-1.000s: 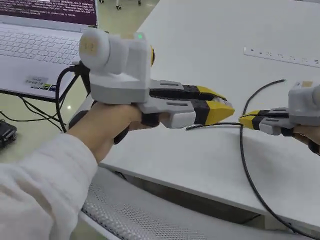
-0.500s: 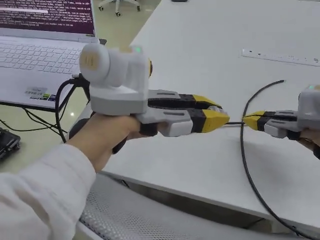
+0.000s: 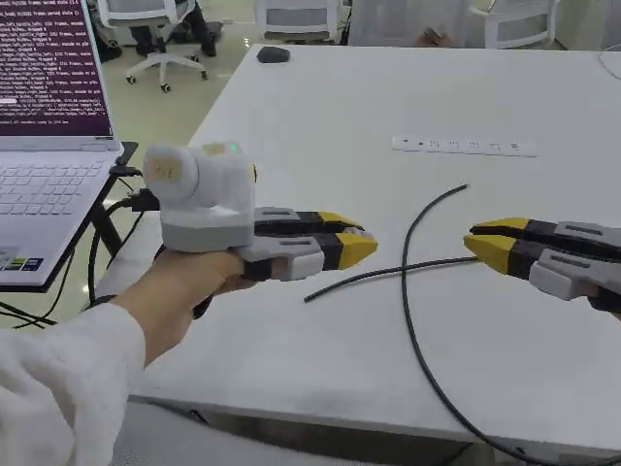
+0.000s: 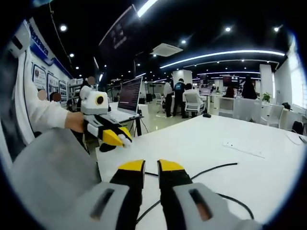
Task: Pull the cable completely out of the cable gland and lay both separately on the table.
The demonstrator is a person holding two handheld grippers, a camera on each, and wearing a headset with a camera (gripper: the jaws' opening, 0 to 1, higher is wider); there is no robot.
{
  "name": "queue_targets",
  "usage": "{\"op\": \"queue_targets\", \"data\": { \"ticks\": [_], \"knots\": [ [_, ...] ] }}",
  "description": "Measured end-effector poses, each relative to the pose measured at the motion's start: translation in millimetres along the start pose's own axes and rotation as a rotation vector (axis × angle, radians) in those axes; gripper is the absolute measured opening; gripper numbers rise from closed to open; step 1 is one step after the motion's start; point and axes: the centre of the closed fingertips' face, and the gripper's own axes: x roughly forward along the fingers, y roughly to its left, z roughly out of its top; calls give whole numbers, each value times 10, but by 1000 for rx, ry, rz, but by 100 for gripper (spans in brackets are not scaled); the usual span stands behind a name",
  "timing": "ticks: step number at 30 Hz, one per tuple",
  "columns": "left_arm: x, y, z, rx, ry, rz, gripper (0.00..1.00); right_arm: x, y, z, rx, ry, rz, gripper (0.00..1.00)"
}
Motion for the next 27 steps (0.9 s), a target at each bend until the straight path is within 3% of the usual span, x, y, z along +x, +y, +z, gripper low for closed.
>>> {"op": "queue_targets", "data": {
  "ticks": [4, 7, 9, 13, 15, 21, 24, 25, 27],
  "knots": [
    [265, 66, -226, -22, 28, -15, 17, -272, 96, -22, 25, -15, -81, 13],
    [442, 163, -467, -33, 48, -6, 17, -445, 141, -85, 56, -20, -124, 14],
    [510, 242, -655, -71, 77, 14, 17, -551, 174, -172, 65, -5, -137, 14],
    [585, 341, -930, -76, 125, 45, 17, -738, 154, -381, 84, 55, -180, 15],
    [619, 367, -1060, -70, 158, 54, 17, -828, 146, -431, 106, 55, -203, 16],
    [687, 378, -1278, -39, 228, 70, 17, -938, 172, -532, 160, 46, -235, 16],
    [683, 339, -1399, -21, 270, 56, 17, -944, 197, -556, 177, 46, -233, 16],
    [659, 320, -1462, 8, 304, 50, 17, -949, 207, -572, 185, 51, -232, 16],
    [644, 269, -1513, 25, 322, 33, 17, -951, 227, -599, 188, 63, -227, 16]
  ]
}}
